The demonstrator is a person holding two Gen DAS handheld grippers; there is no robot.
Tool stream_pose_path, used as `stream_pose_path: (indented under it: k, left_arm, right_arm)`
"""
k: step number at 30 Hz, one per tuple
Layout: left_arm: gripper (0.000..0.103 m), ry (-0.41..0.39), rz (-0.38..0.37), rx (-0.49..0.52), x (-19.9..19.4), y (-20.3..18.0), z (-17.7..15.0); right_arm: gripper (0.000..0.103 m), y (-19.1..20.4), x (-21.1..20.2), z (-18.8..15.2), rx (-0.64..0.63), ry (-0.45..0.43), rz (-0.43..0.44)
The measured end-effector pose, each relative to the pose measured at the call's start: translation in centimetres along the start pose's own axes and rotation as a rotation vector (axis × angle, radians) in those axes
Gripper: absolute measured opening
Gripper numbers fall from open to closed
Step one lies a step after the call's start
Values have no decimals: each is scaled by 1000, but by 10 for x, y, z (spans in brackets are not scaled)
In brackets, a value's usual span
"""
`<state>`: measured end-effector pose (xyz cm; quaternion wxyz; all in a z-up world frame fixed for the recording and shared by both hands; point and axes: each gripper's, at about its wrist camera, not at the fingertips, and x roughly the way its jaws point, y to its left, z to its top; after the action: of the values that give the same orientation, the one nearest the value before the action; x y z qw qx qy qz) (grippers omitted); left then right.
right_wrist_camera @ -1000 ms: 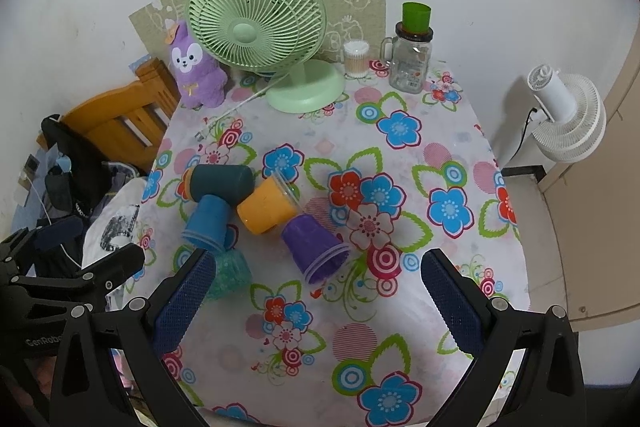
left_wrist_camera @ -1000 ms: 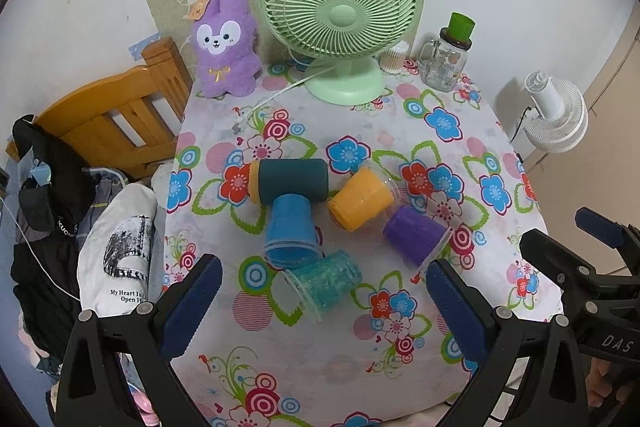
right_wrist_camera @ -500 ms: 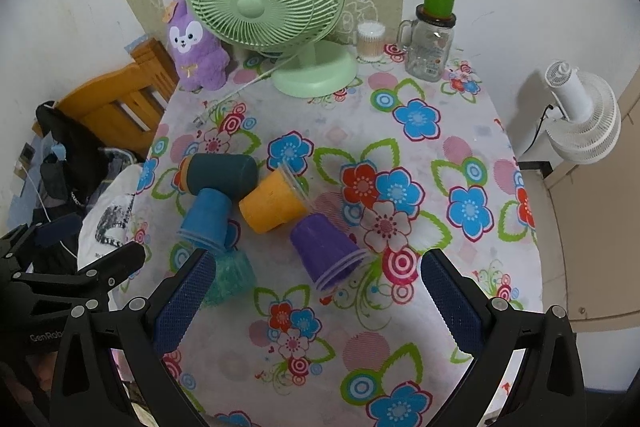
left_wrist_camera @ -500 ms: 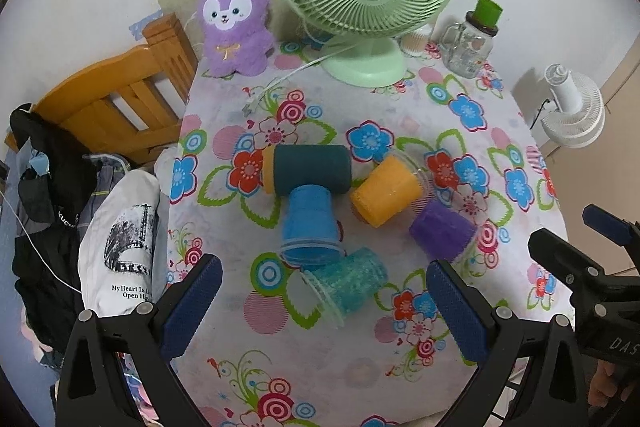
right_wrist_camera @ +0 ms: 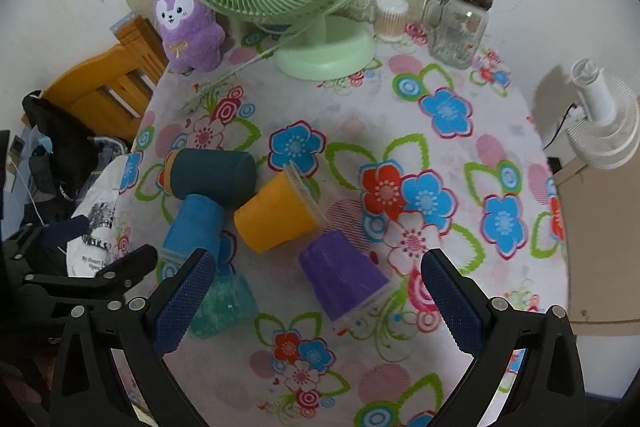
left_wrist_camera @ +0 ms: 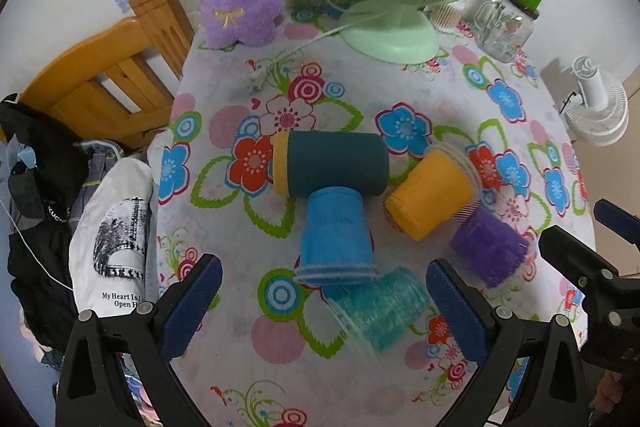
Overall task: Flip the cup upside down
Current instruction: 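Move the left tool down toward the blue cup, then close the left tool on the blue cup and lift it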
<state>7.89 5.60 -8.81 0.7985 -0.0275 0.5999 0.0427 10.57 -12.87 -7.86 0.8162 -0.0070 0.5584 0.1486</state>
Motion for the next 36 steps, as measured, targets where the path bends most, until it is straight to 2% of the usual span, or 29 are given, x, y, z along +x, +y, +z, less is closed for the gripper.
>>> stream_pose_path:
  k: [6,13,23,28,30,31,36]
  left_arm:
    - [103,42,-9,-8,30,3,10]
    - [103,97,-14,-1,64,1,15]
    - [97,166,-9,-11,103,1,14]
    - [83,196,-12,-5,118,-4,13]
    - [66,206,-30,-17,122,-5,11]
    - [63,210,-41,-26,124,-4,11]
    - [63,177,-43,-38,119,-4,10]
  right_arm:
    - [103,-1,27,9,-2,29,-35]
    - [103,-4,56,14,18,75,-36]
    - [103,-3,82,13,18,122,-34]
    - [103,-4,91,14,18,139,-47]
    - [103,-4,94,14,19,146,-50]
    - [103,-4,95,15,19,149,-51]
    - [103,-3,95,16,12,152,-45]
